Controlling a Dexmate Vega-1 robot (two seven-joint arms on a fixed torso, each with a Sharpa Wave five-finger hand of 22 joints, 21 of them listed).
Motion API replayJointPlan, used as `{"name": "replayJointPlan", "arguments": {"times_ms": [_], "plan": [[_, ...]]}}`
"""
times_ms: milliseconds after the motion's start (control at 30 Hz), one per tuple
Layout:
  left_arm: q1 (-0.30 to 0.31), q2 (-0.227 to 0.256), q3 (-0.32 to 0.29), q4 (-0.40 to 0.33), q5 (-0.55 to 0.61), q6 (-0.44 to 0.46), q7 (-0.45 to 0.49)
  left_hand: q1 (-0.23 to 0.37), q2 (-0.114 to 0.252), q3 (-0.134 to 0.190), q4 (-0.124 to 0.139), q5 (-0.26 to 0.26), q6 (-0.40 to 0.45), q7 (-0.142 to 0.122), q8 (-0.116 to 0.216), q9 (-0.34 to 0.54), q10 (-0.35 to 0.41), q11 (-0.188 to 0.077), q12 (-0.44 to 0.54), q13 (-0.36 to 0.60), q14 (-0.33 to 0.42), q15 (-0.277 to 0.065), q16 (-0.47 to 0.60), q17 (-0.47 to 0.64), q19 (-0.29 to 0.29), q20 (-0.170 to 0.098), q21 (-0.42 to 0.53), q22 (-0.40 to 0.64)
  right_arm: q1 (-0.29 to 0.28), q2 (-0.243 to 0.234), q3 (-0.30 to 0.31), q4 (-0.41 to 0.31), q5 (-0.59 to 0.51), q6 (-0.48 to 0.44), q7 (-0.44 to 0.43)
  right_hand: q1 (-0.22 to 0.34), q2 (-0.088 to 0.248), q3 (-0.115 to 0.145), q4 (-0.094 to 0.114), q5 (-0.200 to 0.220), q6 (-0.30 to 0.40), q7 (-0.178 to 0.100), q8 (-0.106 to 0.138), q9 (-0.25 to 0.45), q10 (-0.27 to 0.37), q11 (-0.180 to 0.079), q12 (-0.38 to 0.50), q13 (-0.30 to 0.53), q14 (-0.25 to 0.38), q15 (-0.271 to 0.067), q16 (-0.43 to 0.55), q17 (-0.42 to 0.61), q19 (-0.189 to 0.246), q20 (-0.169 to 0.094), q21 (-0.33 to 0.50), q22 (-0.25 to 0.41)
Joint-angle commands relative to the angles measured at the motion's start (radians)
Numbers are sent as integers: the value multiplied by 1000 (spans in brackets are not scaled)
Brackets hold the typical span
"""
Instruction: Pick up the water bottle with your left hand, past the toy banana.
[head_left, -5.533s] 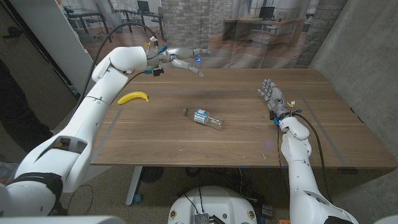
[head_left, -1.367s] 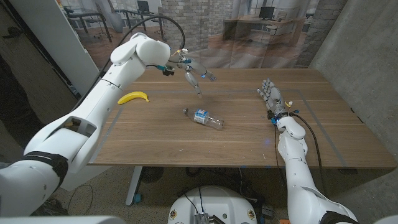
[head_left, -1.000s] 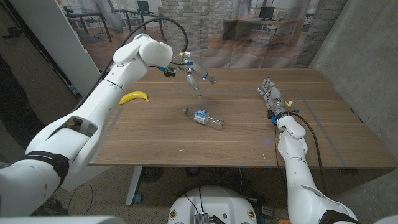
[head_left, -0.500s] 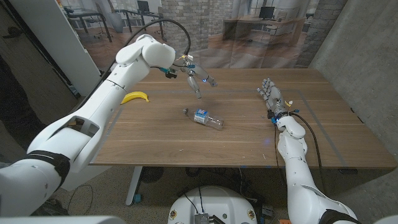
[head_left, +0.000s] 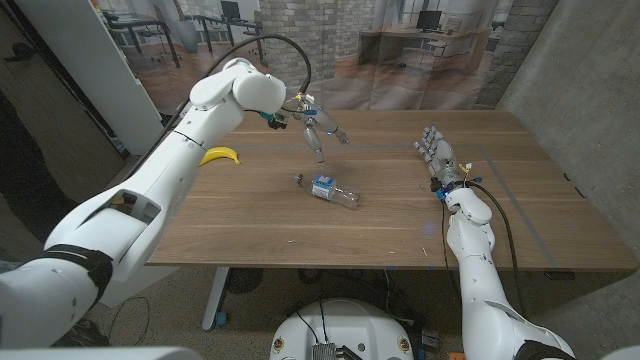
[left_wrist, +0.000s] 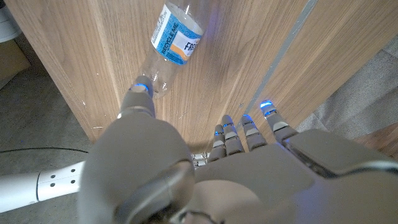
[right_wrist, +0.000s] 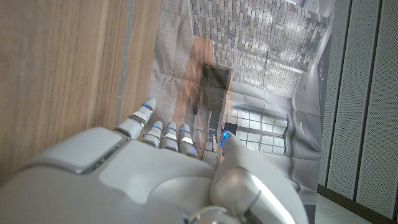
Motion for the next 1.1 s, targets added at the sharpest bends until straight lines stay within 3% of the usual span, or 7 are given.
{"name": "replayJointPlan", "arguments": {"times_ms": [33,400,533,667,833,1100], "plan": [[8,2,8,-21,26,-7,-9,9,31,3,9,-6,19,-10,8,5,8,-3,7,7,21,-17,12,8,6,-9,-2,7,-7,3,0,-8,3,0,-2,-6,-1,6,-1,2,7,2,7,3,5,5,9,4,6,0,8,4,10,-1,8,3],[21,5,20,-38,77,-17,9,71,106,32,0,-65,18,-5,4,7,1,5,4,16,40,-29,26,24,49,-36,7,11,-16,5,0,-20,4,-1,-4,-9,-2,6,0,2,7,2,7,3,5,5,9,4,6,0,8,4,10,0,8,3],[30,7,21,-49,92,-24,23,74,99,26,-3,-80,17,3,3,7,2,9,5,18,55,-29,34,27,59,-34,10,12,-17,6,-1,-21,5,-1,-4,-10,-2,6,0,2,7,1,7,3,5,6,8,4,7,0,8,4,10,0,8,3],[43,12,20,-73,119,-29,42,58,79,6,2,-95,-1,29,-3,9,-5,31,4,24,42,-11,33,36,39,-7,2,15,-19,6,-1,-24,5,-2,-5,-11,-3,6,0,2,8,2,7,3,6,7,9,4,7,0,8,4,10,0,8,3],[47,10,20,-81,124,-29,36,47,73,-5,9,-100,-12,47,-5,12,-19,46,1,31,24,8,30,45,25,5,-5,17,-22,7,-1,-29,6,-4,-5,-11,-3,6,0,2,8,2,7,3,6,6,9,4,8,0,8,4,11,0,8,3],[53,6,26,-87,125,-28,18,40,67,-16,14,-103,-24,62,-6,15,-29,61,1,38,14,19,31,54,17,19,-8,20,-27,9,0,-34,8,-4,-5,-13,-3,6,0,3,8,2,7,3,7,6,9,4,8,0,8,4,12,0,8,3]]}}
